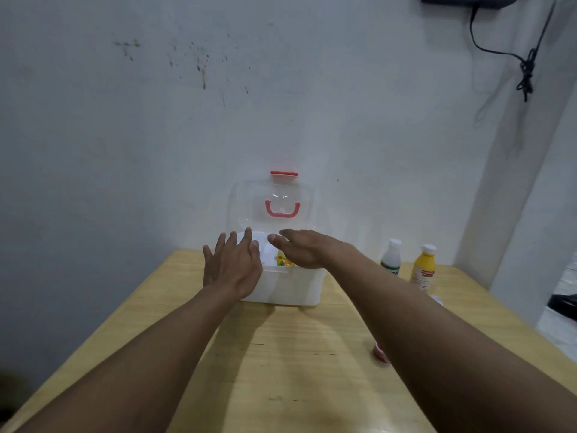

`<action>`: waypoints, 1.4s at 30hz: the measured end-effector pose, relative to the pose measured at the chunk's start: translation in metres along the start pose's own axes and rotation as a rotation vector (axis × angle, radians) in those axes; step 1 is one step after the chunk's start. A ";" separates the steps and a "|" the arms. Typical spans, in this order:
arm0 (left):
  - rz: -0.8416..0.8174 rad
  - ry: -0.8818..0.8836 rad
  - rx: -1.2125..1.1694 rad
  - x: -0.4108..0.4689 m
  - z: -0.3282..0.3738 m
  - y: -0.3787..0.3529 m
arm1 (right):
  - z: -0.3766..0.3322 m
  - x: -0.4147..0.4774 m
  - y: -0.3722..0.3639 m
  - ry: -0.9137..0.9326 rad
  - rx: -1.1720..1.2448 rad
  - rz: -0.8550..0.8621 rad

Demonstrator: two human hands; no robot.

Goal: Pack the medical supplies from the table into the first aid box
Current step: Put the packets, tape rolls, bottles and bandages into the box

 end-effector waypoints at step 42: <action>-0.057 0.054 0.035 0.001 -0.012 -0.004 | 0.014 0.019 -0.041 -0.178 0.282 -0.144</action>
Point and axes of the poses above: each hand's wrist, its own x-axis towards the middle knuckle, its own y-axis out of the back of the hand, z = x × y, the point moved 10 cm from there along x, towards the middle knuckle, and after that the axes turned 15 degrees about y, right-handed, at the moved point
